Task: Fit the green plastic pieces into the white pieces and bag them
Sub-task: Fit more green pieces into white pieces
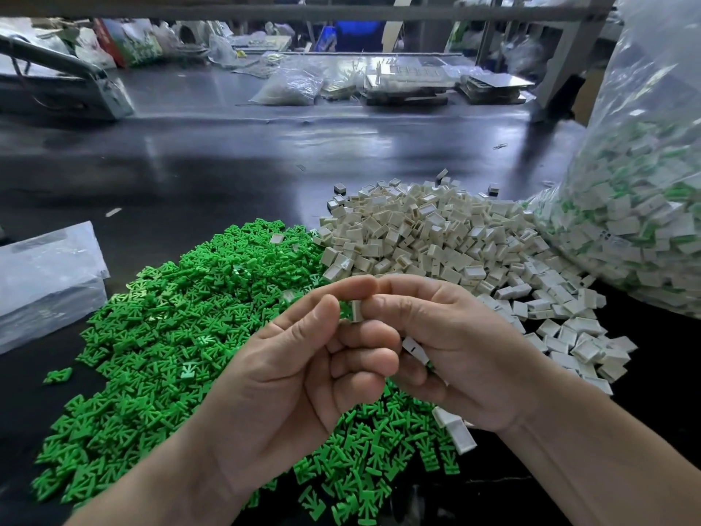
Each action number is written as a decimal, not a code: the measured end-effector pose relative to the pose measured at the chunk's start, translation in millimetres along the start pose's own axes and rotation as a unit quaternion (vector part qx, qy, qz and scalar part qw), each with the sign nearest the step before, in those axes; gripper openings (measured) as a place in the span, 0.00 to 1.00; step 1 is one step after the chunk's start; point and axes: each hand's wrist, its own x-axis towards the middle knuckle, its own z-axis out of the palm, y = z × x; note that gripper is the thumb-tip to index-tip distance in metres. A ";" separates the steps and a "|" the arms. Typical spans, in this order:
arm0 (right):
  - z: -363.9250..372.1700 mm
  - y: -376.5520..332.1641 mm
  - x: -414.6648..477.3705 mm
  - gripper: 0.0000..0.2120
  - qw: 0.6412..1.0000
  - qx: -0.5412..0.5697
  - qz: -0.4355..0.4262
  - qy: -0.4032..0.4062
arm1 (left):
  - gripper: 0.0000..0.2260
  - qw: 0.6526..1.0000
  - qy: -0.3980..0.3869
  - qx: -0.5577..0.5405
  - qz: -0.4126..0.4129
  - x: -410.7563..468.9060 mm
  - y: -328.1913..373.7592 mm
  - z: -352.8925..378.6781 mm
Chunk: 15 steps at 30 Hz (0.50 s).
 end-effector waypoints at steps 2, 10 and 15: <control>1.4 -0.9 -1.0 0.06 1.000 0.006 -0.011 0.001 | 0.15 1.000 -0.002 0.002 0.011 -0.1 -1.2 1.2; 4.6 0.8 -1.5 0.06 1.000 -0.007 -0.019 0.012 | 0.15 0.997 0.046 0.052 0.039 1.6 -1.9 2.3; 9.3 4.4 -2.5 0.08 0.999 -0.032 -0.036 0.017 | 0.16 0.997 0.062 0.046 0.031 1.1 0.0 1.9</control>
